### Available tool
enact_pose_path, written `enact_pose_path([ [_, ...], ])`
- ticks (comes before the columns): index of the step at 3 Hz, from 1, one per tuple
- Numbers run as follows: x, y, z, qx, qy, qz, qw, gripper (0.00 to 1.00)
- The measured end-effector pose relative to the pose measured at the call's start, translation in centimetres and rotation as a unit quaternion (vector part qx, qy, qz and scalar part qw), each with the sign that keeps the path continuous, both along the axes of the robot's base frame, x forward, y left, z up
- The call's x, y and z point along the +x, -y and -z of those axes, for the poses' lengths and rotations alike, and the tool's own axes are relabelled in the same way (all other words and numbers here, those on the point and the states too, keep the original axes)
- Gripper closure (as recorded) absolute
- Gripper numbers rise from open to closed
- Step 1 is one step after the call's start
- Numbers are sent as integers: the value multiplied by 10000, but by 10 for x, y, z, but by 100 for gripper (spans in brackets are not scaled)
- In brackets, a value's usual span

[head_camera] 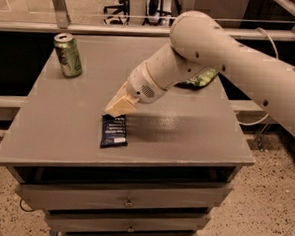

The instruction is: Pick rxbar blueberry

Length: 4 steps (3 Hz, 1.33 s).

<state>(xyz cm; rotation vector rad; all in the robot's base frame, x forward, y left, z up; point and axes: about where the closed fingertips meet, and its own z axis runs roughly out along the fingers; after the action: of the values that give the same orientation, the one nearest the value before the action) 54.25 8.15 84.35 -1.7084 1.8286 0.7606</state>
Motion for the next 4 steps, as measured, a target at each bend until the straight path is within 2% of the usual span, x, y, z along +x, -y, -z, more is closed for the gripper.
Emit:
enact_pose_path([
  [3, 6, -13, -2, 64, -75, -31, 9999, 13],
  [4, 7, -12, -4, 61, -73, -34, 9999, 0],
])
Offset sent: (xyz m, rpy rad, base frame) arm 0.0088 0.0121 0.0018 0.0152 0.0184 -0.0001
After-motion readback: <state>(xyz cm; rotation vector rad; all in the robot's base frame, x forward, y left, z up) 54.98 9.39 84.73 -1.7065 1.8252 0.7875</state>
